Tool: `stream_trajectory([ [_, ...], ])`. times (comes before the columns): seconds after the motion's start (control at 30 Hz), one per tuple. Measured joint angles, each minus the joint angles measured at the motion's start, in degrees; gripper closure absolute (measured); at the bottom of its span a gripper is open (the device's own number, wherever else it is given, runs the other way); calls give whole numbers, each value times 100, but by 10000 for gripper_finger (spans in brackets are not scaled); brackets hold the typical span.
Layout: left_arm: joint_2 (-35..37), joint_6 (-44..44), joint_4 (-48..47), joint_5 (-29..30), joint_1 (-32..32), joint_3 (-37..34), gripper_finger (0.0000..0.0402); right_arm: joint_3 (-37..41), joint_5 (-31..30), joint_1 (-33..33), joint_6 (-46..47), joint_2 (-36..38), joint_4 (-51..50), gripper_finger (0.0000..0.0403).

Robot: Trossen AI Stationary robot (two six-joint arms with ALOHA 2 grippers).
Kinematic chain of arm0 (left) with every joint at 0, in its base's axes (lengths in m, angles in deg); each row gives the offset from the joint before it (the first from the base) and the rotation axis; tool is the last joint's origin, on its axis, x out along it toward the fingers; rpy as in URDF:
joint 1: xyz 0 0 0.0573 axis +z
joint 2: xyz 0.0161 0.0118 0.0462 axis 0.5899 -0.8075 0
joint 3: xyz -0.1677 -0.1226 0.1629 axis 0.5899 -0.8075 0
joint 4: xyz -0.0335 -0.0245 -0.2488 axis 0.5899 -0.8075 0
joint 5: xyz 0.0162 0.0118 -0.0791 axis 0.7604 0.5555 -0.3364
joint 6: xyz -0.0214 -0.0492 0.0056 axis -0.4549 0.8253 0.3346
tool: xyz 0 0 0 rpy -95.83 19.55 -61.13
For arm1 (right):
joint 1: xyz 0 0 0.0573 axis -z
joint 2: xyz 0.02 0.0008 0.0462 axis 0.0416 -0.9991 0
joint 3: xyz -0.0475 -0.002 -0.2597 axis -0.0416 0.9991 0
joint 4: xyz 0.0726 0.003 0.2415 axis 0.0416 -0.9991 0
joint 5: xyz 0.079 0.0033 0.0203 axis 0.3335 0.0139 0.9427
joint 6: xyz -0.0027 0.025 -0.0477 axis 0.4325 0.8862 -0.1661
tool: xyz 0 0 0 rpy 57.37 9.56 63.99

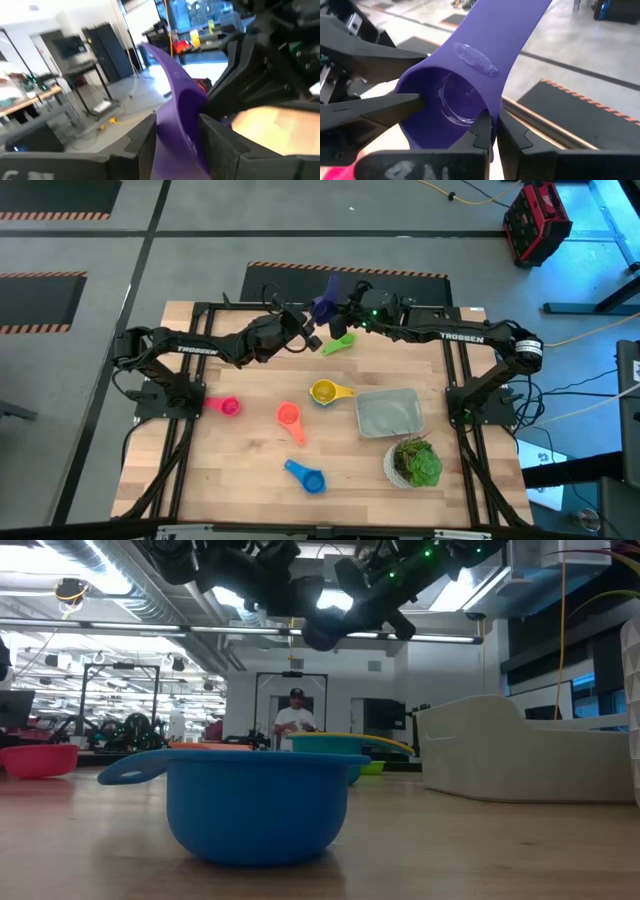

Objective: Nest measuring cups in basket
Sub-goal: Stack the violet measuring cup on top of the yellow measuring cup

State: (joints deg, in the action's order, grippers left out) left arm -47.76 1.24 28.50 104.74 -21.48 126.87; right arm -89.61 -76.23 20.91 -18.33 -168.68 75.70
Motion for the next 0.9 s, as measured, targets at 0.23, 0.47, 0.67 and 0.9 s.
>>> stream_trajectory([
  [0.23, 20, 1043, -1033, -326, -30, 9, 264, 2, 102, -121, 86, -11, -396, 383],
  [0.47, 7, 1755, -1524, -339, -472, -4, 264, 2, 159, -392, 189, -11, -1140, 383],
  [0.67, 7, 1803, -1792, -307, -986, -7, 264, 2, 183, -693, 330, -9, -1578, 383],
  [0.9, 7, 2099, -1995, -331, -1345, -9, 264, 2, 192, -1010, 632, 2, -1946, 383],
])
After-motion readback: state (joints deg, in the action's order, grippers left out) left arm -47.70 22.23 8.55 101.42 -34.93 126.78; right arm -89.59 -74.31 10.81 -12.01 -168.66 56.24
